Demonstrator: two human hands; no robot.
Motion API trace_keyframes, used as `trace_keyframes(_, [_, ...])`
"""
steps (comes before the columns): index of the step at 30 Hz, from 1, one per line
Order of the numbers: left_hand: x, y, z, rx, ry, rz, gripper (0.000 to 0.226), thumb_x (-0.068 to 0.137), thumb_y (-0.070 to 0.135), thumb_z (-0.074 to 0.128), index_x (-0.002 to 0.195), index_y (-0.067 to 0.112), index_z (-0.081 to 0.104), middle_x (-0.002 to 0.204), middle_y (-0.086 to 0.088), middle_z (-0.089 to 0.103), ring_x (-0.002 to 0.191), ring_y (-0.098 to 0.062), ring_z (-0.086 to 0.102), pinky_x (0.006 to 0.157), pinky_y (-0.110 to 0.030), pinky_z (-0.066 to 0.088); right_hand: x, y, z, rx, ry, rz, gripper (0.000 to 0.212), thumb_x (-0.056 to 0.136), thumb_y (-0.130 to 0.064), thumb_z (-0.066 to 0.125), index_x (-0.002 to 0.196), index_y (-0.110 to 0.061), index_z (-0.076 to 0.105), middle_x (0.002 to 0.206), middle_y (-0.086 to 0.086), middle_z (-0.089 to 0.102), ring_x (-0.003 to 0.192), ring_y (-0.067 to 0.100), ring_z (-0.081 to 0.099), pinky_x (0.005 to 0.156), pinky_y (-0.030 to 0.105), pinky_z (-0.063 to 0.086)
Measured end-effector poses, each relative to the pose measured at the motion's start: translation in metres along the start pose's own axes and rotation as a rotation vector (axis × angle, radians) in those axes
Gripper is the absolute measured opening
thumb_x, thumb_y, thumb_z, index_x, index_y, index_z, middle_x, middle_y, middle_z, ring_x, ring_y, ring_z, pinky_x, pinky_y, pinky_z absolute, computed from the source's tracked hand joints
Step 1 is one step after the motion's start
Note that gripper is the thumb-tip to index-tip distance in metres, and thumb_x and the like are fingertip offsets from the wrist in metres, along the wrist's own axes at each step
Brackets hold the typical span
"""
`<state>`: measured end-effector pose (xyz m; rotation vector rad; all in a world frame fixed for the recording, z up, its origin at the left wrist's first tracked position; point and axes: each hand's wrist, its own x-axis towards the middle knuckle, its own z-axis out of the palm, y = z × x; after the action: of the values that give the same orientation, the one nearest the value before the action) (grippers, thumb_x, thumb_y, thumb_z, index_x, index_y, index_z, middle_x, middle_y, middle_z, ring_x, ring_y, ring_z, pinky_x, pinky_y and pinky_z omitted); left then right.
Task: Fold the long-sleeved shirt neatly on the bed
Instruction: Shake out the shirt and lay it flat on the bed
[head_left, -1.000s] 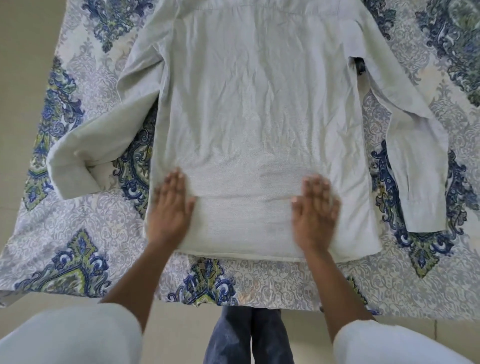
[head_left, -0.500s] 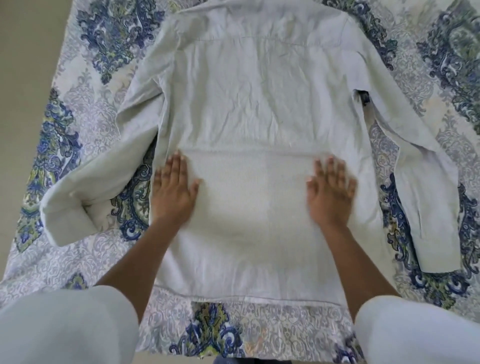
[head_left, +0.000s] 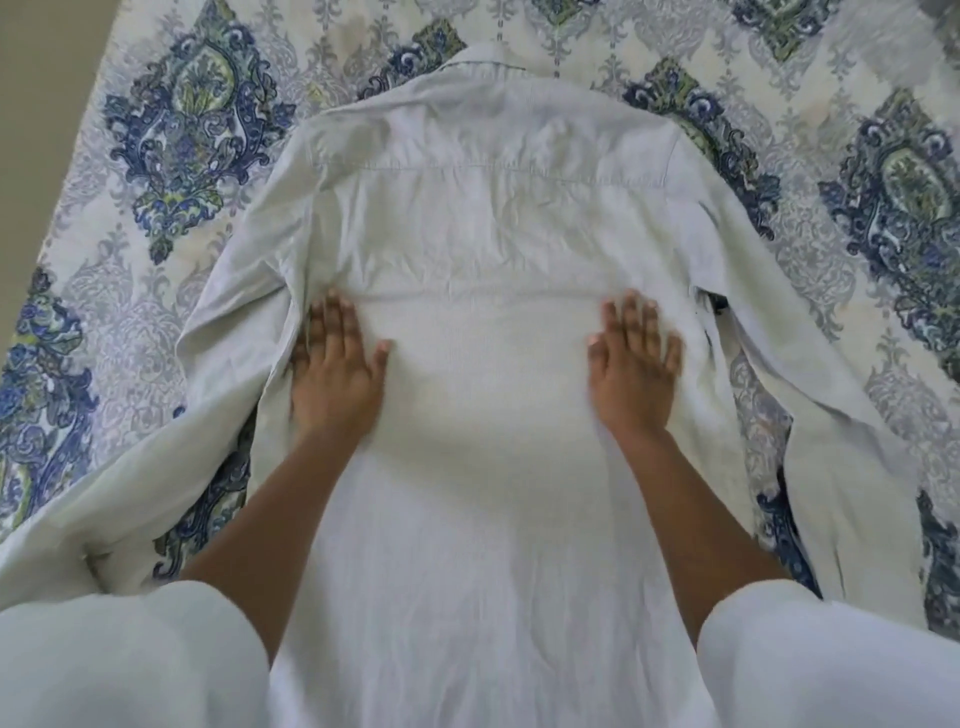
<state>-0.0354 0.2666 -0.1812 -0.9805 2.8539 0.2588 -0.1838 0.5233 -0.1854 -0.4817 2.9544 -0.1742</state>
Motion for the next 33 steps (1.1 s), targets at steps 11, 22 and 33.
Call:
trace_keyframes(11, [0.149,0.036,0.000,0.047,0.027,0.358,0.063,0.093,0.052,0.006,0.150,0.025,-0.002,0.158,0.007,-0.006,0.146,-0.013,-0.007,0.117,-0.035,-0.001,0.131,-0.046,-0.004,-0.039,-0.032,-0.388,0.058,0.093,-0.043,0.010,0.148,-0.028,0.019,0.158,-0.005,0.016,0.146,0.018,0.011,0.117,0.046,0.007])
trace_keyframes(22, [0.206,0.050,-0.019,-0.009,0.063,0.211,0.062,0.097,0.053,0.011,0.149,0.025,-0.007,0.155,0.005,-0.015,0.144,-0.017,-0.014,0.117,-0.041,-0.010,0.195,-0.043,-0.020,-0.099,-0.006,-0.151,0.051,0.098,-0.047,0.015,0.147,-0.038,0.005,0.159,-0.007,0.001,0.146,0.025,0.004,0.111,0.059,0.004])
trace_keyframes(33, [0.198,0.082,-0.027,-0.055,0.038,0.353,0.061,0.097,0.046,0.012,0.146,0.017,-0.007,0.154,0.001,-0.010,0.144,-0.017,-0.007,0.118,-0.036,-0.006,0.204,-0.065,-0.031,-0.052,0.038,-0.142,0.058,0.094,-0.042,0.010,0.149,-0.029,0.002,0.159,0.001,-0.005,0.146,0.026,-0.005,0.113,0.053,-0.005])
